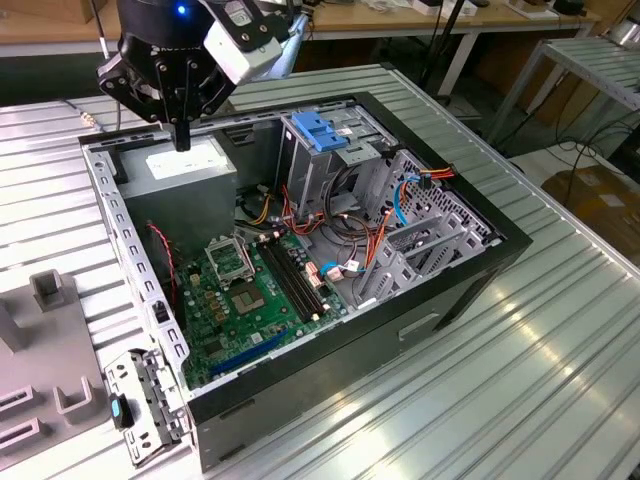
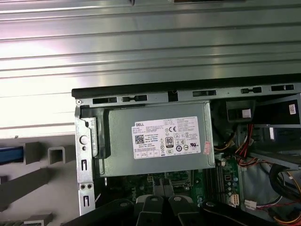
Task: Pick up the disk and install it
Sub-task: 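Reach for the disk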
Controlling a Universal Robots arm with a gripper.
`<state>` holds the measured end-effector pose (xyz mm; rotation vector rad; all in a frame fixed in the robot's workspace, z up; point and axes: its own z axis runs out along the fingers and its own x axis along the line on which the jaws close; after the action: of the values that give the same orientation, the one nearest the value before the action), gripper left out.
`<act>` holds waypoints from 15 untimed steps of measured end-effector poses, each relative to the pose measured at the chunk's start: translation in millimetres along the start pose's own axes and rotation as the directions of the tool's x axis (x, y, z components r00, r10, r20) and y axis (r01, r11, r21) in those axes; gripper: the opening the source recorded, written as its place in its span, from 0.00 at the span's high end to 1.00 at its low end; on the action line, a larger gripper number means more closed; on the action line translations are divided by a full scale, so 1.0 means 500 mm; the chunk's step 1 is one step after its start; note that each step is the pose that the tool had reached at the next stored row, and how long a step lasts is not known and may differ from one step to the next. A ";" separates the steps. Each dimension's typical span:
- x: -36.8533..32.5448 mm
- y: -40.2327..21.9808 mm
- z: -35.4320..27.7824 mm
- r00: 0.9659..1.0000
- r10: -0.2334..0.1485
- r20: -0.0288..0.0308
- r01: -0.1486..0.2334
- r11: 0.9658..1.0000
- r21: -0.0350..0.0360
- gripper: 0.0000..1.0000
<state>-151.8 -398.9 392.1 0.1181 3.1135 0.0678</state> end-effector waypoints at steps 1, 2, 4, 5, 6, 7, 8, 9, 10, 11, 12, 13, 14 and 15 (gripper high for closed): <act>0.001 0.000 0.000 1.000 0.000 0.000 0.000 1.000 0.000 0.89; 0.003 0.000 0.000 1.000 0.000 0.000 0.000 1.000 0.000 0.89; 0.006 -0.001 0.000 1.000 0.000 0.000 0.000 1.000 0.000 0.89; 0.008 -0.001 0.000 1.000 0.000 0.000 0.000 1.000 0.000 0.89; 0.009 -0.001 0.000 1.000 0.000 0.000 0.000 1.000 0.000 0.89; 0.011 -0.001 0.000 1.000 0.000 0.000 0.000 1.000 0.000 0.89; 0.013 -0.001 0.000 1.000 0.000 0.000 0.000 1.000 0.000 0.89; 0.016 -0.001 0.001 1.000 0.000 0.000 0.000 1.000 0.000 0.89; 0.019 -0.001 0.001 1.000 0.000 0.000 0.000 1.000 0.000 0.89; 0.021 -0.002 0.001 1.000 0.000 -0.001 0.000 1.000 0.000 0.89; 0.024 -0.002 0.001 1.000 0.000 -0.001 0.000 1.000 0.000 0.89; 0.025 -0.002 0.001 1.000 0.000 -0.001 0.000 1.000 0.000 0.89; 0.027 -0.002 0.001 1.000 0.000 -0.001 0.000 1.000 0.000 0.89; 0.029 -0.002 0.001 1.000 0.000 -0.001 0.000 1.000 0.000 0.89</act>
<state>-166.3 -398.9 391.2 0.1181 3.1141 0.0677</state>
